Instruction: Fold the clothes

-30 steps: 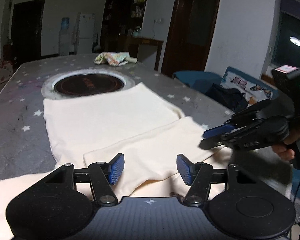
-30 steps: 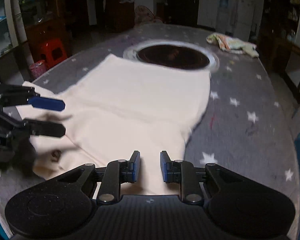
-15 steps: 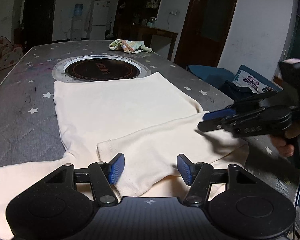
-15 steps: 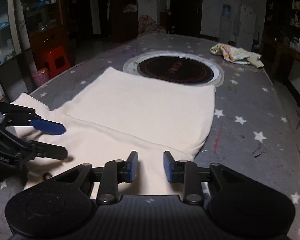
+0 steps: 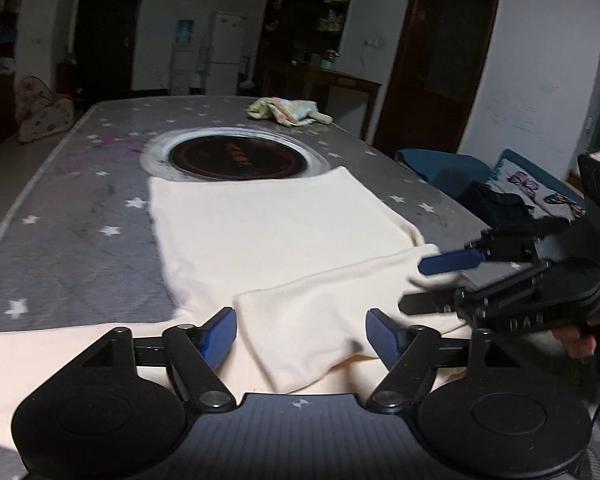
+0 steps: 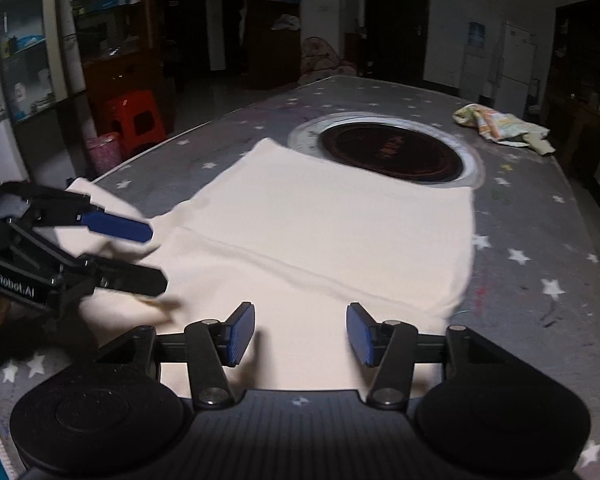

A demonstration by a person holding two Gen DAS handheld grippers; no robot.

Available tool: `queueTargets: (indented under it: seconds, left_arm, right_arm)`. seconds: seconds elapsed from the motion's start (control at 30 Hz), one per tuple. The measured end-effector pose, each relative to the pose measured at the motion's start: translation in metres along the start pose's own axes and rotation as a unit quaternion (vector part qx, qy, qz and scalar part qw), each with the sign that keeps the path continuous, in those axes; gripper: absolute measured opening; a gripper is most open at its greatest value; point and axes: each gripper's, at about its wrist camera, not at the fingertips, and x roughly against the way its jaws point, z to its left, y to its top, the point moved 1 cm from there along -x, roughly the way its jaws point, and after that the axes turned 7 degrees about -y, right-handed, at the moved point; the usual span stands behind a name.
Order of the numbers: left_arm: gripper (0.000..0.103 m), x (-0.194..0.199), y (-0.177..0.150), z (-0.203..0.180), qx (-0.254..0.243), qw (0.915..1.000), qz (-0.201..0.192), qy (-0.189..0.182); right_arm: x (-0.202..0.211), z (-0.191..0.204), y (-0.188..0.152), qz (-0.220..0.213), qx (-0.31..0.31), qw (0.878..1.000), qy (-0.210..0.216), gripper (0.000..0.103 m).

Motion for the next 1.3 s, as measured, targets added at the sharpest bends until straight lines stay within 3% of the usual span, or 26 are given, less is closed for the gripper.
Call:
queueTargets:
  seconds: [0.13, 0.3, 0.57, 0.8, 0.87, 1.0, 1.17, 1.3]
  left_arm:
    - [0.077, 0.018, -0.005, 0.018, 0.021, 0.9989, -0.009, 0.04]
    - [0.077, 0.047, -0.017, 0.053, 0.062, 0.9918, -0.025, 0.109]
    - [0.077, 0.079, -0.031, 0.102, 0.123, 0.9677, -0.041, 0.216]
    - [0.079, 0.098, -0.042, 0.134, 0.169, 0.9376, -0.066, 0.297]
    - [0.08, 0.099, -0.046, 0.144, 0.189, 0.93, -0.065, 0.308]
    - [0.078, 0.096, -0.052, 0.162, 0.227, 0.9256, -0.063, 0.296]
    - [0.052, 0.097, -0.059, 0.172, 0.257, 0.925, -0.08, 0.269]
    - [0.032, 0.103, -0.058, 0.169, 0.254, 0.9218, -0.091, 0.278]
  right_arm:
    - [-0.009, 0.014, -0.003, 0.018, 0.016, 1.0, -0.006, 0.053]
    - [-0.002, 0.033, 0.009, -0.001, 0.04, 0.999, 0.006, 0.053]
    - [-0.028, 0.071, 0.02, 0.001, 0.058, 0.997, 0.043, 0.051]
    - [-0.024, 0.079, 0.02, -0.003, 0.074, 0.996, 0.039, 0.051]
    - [-0.019, 0.078, 0.021, -0.006, 0.073, 0.996, 0.041, 0.052]
    - [-0.009, 0.079, 0.023, -0.017, 0.074, 0.996, 0.047, 0.052]
    - [0.003, 0.081, 0.025, -0.029, 0.074, 0.995, 0.053, 0.052]
    - [0.012, 0.08, 0.027, -0.039, 0.071, 0.995, 0.055, 0.053]
